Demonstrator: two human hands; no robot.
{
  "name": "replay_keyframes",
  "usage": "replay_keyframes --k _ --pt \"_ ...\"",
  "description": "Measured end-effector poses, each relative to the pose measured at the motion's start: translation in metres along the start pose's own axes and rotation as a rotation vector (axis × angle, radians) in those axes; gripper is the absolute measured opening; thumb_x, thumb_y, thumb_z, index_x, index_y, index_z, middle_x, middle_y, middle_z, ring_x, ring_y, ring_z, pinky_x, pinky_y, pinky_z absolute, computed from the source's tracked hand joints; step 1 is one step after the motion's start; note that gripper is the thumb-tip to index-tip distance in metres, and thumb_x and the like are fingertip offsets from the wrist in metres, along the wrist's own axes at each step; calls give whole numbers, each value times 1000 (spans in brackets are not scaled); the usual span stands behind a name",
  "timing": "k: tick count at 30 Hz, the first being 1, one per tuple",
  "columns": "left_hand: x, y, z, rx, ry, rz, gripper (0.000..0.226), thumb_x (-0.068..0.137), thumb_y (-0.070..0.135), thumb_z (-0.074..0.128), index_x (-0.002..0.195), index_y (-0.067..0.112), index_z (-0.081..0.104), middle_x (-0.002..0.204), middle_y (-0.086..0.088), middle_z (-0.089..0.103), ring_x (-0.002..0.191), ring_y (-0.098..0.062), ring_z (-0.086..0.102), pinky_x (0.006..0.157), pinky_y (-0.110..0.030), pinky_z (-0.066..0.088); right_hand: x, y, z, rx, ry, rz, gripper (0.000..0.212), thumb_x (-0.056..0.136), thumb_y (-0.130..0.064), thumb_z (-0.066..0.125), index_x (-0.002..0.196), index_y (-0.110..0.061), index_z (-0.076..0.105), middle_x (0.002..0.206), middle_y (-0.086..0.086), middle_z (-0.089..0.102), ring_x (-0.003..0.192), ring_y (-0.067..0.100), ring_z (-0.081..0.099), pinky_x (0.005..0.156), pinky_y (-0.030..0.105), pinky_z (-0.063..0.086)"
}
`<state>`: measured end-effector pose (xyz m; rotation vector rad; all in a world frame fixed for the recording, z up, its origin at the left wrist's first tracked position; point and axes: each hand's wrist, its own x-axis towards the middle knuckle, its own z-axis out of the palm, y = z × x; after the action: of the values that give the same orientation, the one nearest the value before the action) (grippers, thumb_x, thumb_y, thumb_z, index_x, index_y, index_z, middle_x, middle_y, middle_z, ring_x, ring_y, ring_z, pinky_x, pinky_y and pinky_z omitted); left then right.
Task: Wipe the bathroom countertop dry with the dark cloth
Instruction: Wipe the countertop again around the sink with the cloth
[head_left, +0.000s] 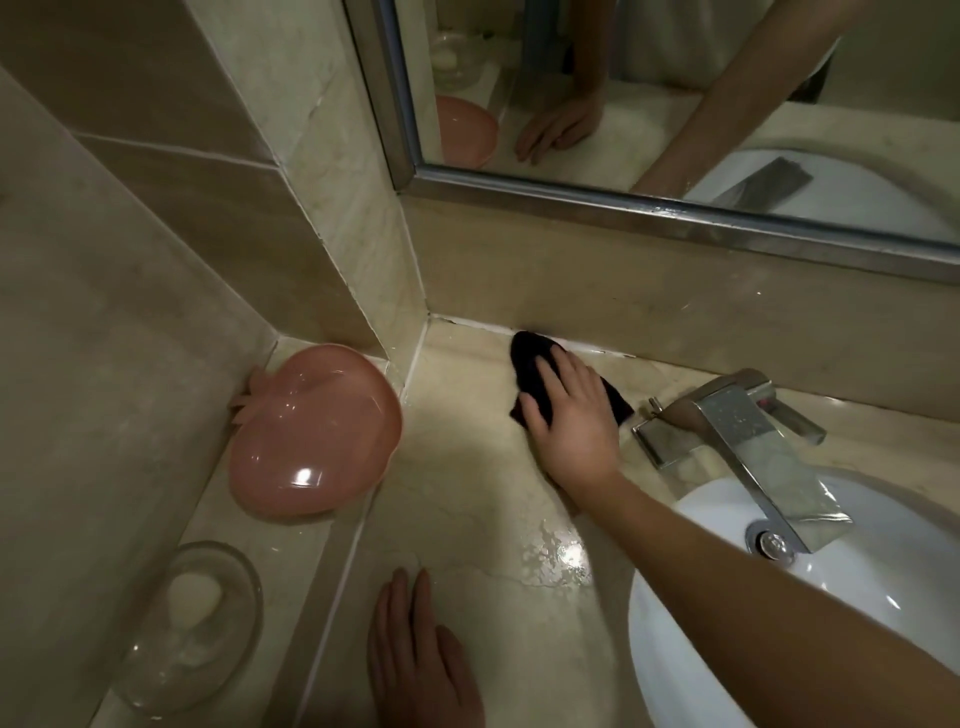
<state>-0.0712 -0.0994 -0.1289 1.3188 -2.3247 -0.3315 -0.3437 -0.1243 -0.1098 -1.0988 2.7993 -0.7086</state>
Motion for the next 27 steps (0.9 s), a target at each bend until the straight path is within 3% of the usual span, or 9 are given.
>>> replay_keyframes --k 2,4,8,12,20,27 --pt "0 2 -2 0 -19 -10 47 92 15 36 125 2 67 138 -18 60 127 -34 53 102 -47 41 -41 -8 -5 30 50 122 53 99 -39 50 145 -13 51 158 7 40 146 27 34 122 41 22" --pt "-1 3 -4 -9 -35 -13 47 93 15 36 126 2 67 139 -17 59 128 -34 53 103 -48 42 -101 -16 -8 57 10 123 56 98 -39 52 148 -14 47 161 6 35 149 25 29 123 42 20" --pt "-2 2 -6 -27 -69 -26 47 95 15 36 128 3 66 141 -15 58 130 -34 52 105 -48 40 -196 -24 -15 41 -180 -190 65 93 -44 60 151 -20 45 164 1 28 153 20 23 122 42 22" --pt "-2 2 -8 -38 -86 -34 46 95 15 37 129 3 65 142 -15 57 130 -34 53 104 -47 40 -157 -10 -17 62 -219 -312 57 98 -42 56 150 -21 46 164 -1 30 151 18 27 117 45 30" --pt "-3 7 -11 -57 -141 -91 47 95 16 37 134 7 63 146 -10 55 133 -32 50 106 -47 40 -7 1 -7 -22 3 87 54 102 -41 46 148 -14 47 159 8 37 147 27 30 122 38 19" --pt "0 9 -20 -63 -203 -93 49 97 19 35 140 8 56 150 -8 49 139 -29 44 111 -45 37 -32 -2 -6 7 9 110 55 101 -41 48 149 -15 46 160 7 36 149 26 28 123 40 18"
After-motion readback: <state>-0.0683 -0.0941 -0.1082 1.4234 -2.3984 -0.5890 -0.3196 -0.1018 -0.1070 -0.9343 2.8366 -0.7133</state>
